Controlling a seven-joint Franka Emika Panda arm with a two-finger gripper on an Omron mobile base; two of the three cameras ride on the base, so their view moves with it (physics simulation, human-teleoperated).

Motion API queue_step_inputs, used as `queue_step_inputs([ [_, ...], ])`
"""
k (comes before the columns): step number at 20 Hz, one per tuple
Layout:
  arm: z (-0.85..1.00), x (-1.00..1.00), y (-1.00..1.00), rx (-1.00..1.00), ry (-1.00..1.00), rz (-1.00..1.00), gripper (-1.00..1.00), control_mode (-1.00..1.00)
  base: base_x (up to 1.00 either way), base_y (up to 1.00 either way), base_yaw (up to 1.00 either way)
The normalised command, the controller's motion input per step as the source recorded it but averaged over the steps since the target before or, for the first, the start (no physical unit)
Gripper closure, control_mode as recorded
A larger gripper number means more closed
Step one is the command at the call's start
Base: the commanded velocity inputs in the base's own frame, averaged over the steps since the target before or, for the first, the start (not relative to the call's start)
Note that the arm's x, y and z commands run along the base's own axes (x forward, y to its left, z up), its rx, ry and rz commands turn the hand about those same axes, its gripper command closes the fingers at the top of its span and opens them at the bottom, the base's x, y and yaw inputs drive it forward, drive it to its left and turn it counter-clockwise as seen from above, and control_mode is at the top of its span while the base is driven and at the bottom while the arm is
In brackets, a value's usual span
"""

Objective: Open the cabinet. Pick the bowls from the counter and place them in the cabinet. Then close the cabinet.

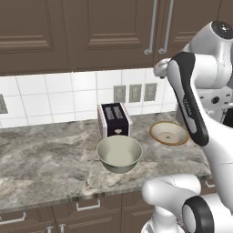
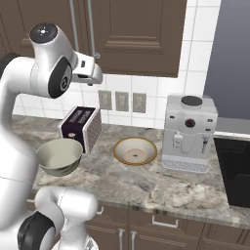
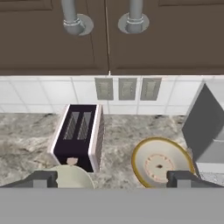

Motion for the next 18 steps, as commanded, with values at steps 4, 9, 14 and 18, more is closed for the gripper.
queue_step_inputs([
  [4,0.40,0.00,0.00,0.00,-0.15,0.00,-1.00,-1.00,0.00,0.00,0.00],
  [9,0.27,0.00,0.00,0.00,-0.22,-0.01,-1.00,-1.00,0.00,0.00,0.00],
  [14,0.19,0.02,0.00,0.00,-0.10,-0.03,-1.00,-1.00,0.00,0.00,0.00],
  [18,0.15,0.15,0.00,0.00,-0.01,-0.07,-1.00,-1.00,0.00,0.00,0.00],
])
